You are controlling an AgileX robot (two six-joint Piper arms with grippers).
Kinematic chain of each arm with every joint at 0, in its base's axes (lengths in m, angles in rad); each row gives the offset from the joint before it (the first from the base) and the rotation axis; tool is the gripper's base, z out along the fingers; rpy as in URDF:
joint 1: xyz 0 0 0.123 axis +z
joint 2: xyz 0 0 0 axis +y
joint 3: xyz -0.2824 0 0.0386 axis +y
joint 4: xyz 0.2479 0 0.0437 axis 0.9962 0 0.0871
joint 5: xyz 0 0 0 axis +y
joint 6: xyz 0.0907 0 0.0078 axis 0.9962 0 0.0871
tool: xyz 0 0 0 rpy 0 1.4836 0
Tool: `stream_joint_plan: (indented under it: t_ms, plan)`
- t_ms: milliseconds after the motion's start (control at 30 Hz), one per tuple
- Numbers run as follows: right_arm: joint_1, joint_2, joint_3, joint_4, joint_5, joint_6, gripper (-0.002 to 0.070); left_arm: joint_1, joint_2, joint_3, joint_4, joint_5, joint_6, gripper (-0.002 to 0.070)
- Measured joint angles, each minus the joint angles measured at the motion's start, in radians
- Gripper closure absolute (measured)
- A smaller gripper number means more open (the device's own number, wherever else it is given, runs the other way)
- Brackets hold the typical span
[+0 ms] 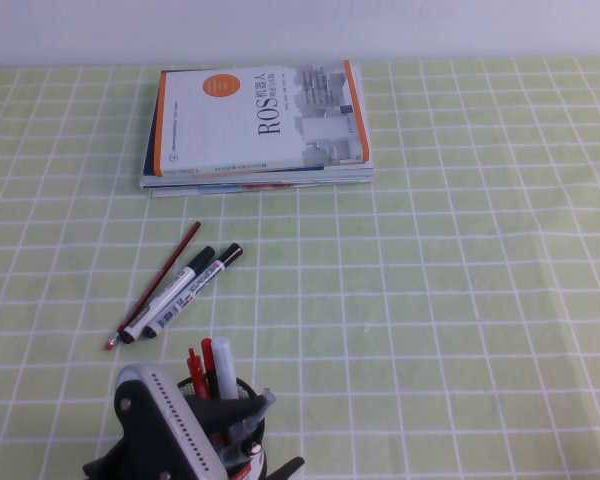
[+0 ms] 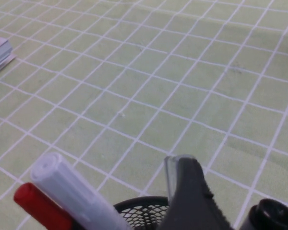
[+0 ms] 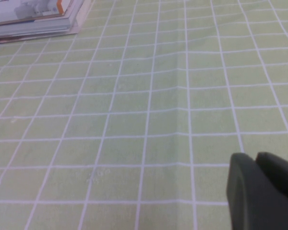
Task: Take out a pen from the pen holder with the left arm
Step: Pick up the pen from the pen holder
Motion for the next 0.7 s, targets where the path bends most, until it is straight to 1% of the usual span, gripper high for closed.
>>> stream_joint_plan:
  t_ms: [200, 267, 433, 700]
  plan:
    - [0.000, 0.000, 0.000, 0.000, 0.000, 0.000, 0.0688, 0.028, 0.000, 0.000, 0.000, 0.002, 0.000, 0.0274]
    - [0.000, 0.000, 0.000, 0.000, 0.000, 0.000, 0.0688, 0.029, 0.000, 0.000, -0.002, 0.002, 0.000, 0.0294]
    - [0.000, 0.000, 0.000, 0.000, 0.000, 0.000, 0.0688, 0.029, 0.002, 0.000, -0.002, 0.005, 0.004, 0.0373]
    - [0.000, 0.000, 0.000, 0.000, 0.000, 0.000, 0.0689, 0.029, 0.049, 0.000, -0.002, 0.003, 0.004, 0.0444]
